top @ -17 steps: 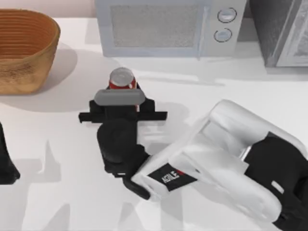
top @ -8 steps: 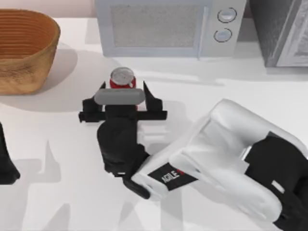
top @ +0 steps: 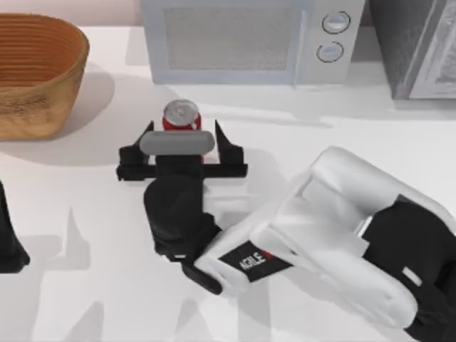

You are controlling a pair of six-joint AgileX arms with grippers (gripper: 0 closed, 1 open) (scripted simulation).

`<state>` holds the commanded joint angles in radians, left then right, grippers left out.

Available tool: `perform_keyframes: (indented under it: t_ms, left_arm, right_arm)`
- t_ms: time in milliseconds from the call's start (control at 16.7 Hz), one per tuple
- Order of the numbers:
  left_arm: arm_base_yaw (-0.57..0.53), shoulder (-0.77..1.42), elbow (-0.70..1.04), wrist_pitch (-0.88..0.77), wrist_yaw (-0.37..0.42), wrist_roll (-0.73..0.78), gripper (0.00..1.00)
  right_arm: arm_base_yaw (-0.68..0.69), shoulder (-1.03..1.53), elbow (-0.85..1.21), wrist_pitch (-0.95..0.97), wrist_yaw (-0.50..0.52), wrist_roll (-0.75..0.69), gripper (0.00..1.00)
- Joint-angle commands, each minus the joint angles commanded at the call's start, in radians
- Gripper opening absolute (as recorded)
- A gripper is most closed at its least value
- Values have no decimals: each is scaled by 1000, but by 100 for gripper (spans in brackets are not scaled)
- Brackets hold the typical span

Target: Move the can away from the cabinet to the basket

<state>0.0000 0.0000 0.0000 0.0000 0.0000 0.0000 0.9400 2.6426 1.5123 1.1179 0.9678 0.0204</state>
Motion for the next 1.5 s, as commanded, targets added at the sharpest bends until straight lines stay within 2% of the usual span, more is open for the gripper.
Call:
perform_keyframes:
  t_ms: [1260, 1500]
  left_arm:
    - [0, 0, 0, 0, 0, 0, 100]
    - [0, 0, 0, 0, 0, 0, 100]
  right_arm:
    - [5, 0, -4, 1, 2, -1, 100]
    - [73, -35, -110, 54, 72, -6, 100]
